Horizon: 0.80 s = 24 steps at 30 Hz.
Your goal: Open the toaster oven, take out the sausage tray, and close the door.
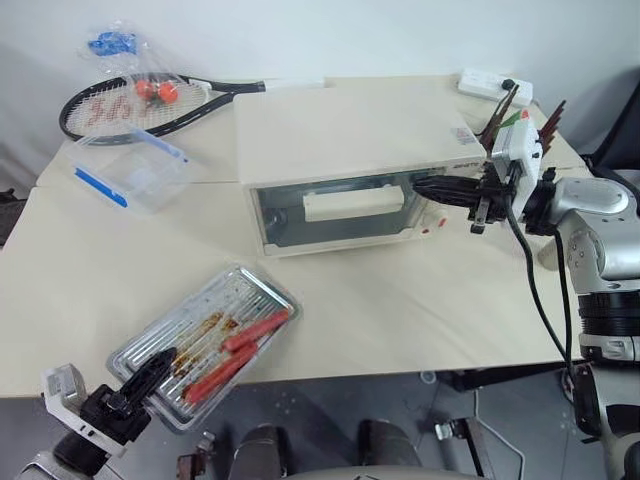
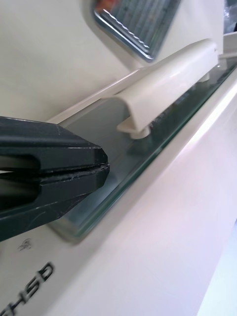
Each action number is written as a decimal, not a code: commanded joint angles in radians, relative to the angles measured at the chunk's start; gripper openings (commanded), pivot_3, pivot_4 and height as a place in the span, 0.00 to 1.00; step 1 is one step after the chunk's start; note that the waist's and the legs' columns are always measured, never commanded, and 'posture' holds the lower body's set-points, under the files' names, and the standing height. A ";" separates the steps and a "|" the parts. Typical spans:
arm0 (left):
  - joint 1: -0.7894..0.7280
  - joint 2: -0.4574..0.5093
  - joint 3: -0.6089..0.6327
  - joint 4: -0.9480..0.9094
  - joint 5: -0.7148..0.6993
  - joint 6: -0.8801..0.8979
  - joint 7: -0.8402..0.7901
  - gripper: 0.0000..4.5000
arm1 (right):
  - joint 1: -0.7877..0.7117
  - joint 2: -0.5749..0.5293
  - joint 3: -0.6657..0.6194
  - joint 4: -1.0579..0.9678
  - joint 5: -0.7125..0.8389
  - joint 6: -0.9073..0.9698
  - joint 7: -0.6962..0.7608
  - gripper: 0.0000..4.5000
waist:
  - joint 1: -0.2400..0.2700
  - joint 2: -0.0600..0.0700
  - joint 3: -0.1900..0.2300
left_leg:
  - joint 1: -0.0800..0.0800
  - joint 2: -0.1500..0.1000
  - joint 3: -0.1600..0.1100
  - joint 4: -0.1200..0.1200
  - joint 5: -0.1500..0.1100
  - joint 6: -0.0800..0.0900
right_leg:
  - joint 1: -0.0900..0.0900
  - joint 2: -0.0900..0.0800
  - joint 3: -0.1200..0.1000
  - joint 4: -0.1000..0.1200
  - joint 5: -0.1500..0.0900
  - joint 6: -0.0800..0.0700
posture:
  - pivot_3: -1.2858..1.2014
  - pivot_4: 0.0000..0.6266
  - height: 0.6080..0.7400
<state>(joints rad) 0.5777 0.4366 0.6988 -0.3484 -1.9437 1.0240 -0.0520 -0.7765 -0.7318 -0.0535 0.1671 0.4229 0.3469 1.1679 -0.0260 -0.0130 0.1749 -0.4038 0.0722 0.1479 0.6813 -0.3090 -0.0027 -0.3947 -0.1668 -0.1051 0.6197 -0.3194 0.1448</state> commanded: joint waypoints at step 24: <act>-0.802 0.252 -0.578 0.444 -0.028 0.272 0.024 0.00 | 0.427 -0.198 -0.170 -0.506 0.159 0.231 -0.034 0.01 | 0.026 0.000 0.001 | 0.000 -0.001 0.002 0.000 0.000 0.000 | 0.000 0.000 0.000 0.002 0.001 0.001 | 0.52 0.24 1.00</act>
<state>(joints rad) -0.1952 0.6895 0.1447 0.0825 -1.9433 1.2901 -0.0298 -0.3503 -0.9146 -0.1693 -0.2917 0.5592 0.5723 1.1571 0.0003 -0.0129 0.1755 -0.4040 0.0715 0.1497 0.6814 -0.3090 -0.0031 -0.3951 -0.1668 -0.1048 0.6214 -0.3187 0.1462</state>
